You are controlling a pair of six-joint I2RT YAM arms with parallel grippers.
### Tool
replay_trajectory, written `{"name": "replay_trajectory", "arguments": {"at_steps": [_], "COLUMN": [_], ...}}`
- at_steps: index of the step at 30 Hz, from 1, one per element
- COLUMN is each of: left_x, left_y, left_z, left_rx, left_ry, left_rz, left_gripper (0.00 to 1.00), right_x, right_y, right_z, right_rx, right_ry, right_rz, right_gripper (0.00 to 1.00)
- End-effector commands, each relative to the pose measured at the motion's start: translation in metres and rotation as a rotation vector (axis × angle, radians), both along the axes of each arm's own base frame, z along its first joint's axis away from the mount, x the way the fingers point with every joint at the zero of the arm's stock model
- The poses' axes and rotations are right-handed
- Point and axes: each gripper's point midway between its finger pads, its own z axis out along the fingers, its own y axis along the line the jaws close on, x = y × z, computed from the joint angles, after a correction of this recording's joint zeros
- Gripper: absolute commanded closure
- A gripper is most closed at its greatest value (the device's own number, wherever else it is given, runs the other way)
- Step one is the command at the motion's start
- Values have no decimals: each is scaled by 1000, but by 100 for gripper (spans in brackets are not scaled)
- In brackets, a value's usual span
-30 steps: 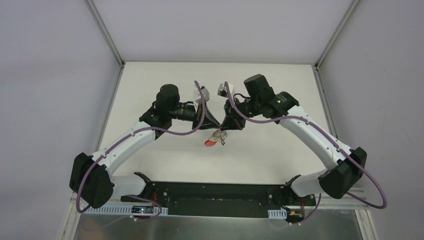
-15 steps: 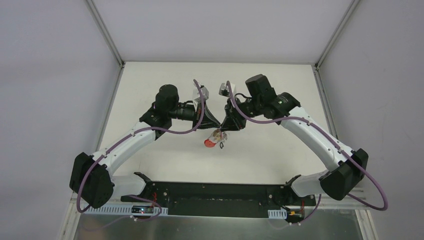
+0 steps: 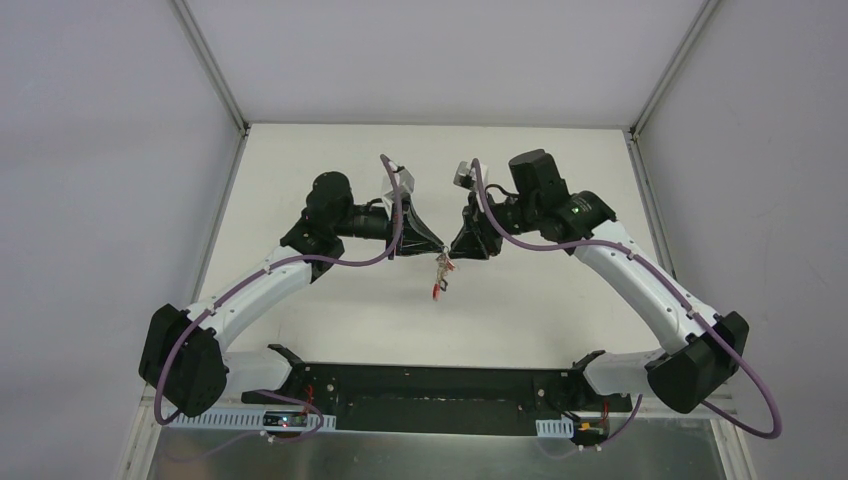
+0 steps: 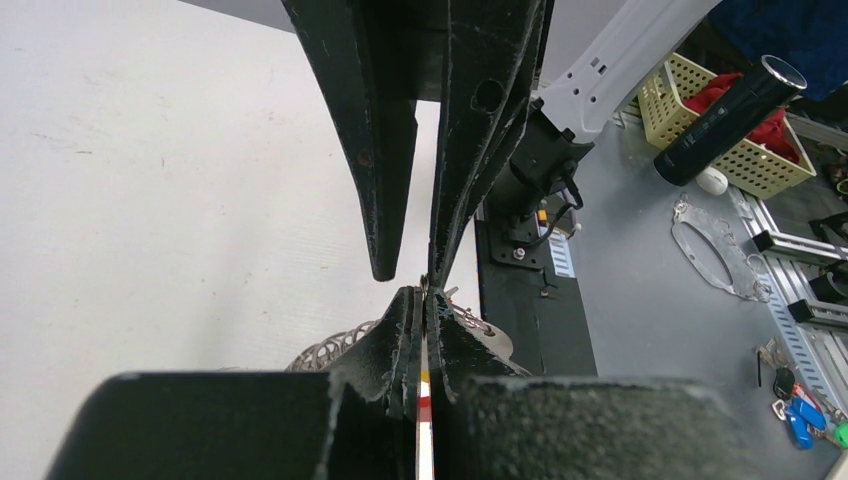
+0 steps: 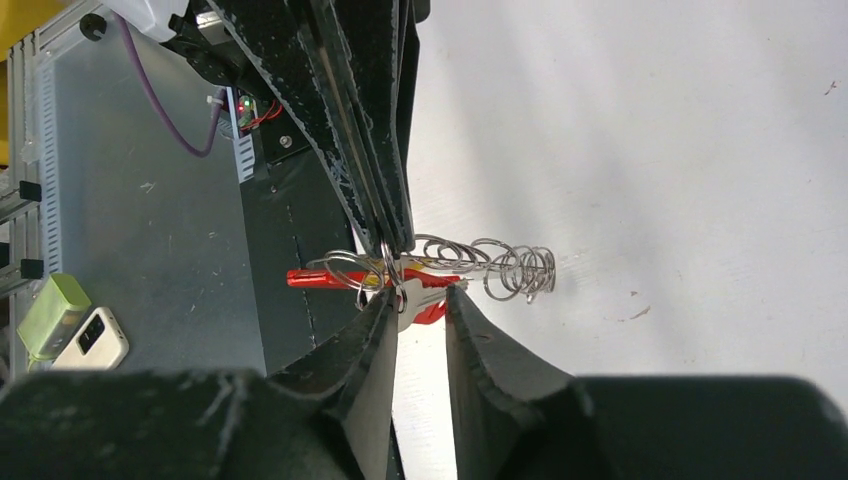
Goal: Put the keys on the keyring
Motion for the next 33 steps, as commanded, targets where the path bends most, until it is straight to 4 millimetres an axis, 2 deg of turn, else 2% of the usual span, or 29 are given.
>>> {"name": "replay_trajectory", "arguments": {"at_steps": [1, 14, 26, 33], "left_x": [-9, -10, -14, -13], "left_y": [3, 3, 3, 2], "left_z": [24, 32, 39, 36], "left_rx": [-64, -98, -135, -135], "left_ry": [-76, -75, -76, -73], "left_rz": [-37, -42, -59, -61], "left_gripper": [100, 100, 100, 100], "right_x": [-4, -7, -7, -8], "right_y": [1, 6, 12, 15], "right_z": [15, 11, 8, 14], "right_rx": [64, 77, 88, 103], "right_ry": [-10, 35, 80, 95], "right_rz": [20, 42, 59, 67], "right_gripper": [75, 99, 100, 100]}}
